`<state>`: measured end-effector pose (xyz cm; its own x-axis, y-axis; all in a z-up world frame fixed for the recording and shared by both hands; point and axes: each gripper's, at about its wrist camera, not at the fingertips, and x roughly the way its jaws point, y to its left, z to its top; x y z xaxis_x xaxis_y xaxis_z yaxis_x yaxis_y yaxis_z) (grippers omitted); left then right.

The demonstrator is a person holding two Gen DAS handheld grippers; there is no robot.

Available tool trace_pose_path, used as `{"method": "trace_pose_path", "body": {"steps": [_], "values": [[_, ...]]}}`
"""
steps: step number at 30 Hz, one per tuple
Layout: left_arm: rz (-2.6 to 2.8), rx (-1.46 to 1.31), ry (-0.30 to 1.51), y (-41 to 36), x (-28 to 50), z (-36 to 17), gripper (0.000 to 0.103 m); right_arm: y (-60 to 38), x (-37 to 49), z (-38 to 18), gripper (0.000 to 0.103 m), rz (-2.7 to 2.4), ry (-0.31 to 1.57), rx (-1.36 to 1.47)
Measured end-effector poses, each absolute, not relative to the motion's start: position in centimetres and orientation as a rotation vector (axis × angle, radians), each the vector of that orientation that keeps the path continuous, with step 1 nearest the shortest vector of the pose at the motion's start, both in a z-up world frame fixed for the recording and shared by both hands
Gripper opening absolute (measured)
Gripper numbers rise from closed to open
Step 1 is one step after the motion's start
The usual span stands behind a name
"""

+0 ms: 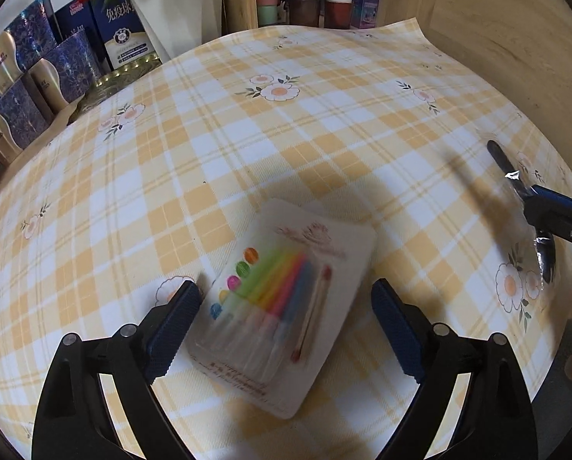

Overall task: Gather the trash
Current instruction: 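Grasp the rainbow candle card with the left gripper while the right lifts the fork, then carry the candle card to the bin and open the left gripper while the right holds the fork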

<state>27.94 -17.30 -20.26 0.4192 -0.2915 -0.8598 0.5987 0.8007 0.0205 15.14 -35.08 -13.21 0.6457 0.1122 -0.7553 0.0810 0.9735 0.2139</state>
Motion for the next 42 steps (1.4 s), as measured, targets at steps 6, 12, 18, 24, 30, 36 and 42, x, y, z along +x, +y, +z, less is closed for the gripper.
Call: {"method": "trace_pose_path", "body": {"steps": [6, 12, 18, 24, 30, 36, 42], "values": [[-0.601, 0.253, 0.986, -15.7, 28.2, -19.3, 0.058, -34.7, 14.4, -12.4, 0.014, 0.027, 0.86, 0.216], [-0.593, 0.156, 1.007, -13.4, 27.9, -18.5, 0.054, -34.3, 13.1, -11.6, 0.014, 0.029, 0.845, 0.203], [-0.602, 0.137, 0.983, -12.1, 25.8, -17.1, 0.014, -33.7, 12.2, -11.2, 0.014, 0.026, 0.848, 0.2], [-0.635, 0.16, 0.961, -11.5, 23.9, -16.3, 0.011, -33.1, 11.2, -10.9, 0.014, 0.021, 0.848, 0.198], [-0.662, 0.106, 0.966, -10.1, 22.9, -16.5, 0.01, -32.8, 10.1, -10.7, 0.014, 0.022, 0.845, 0.203], [-0.684, 0.102, 0.956, -9.2, 22.2, -16.1, 0.009, -32.4, 10.1, -11.0, 0.014, 0.032, 0.848, 0.215], [-0.69, 0.087, 0.956, -8.8, 21.9, -15.9, 0.008, -31.9, 10.2, -10.7, 0.014, 0.043, 0.842, 0.213]]}}
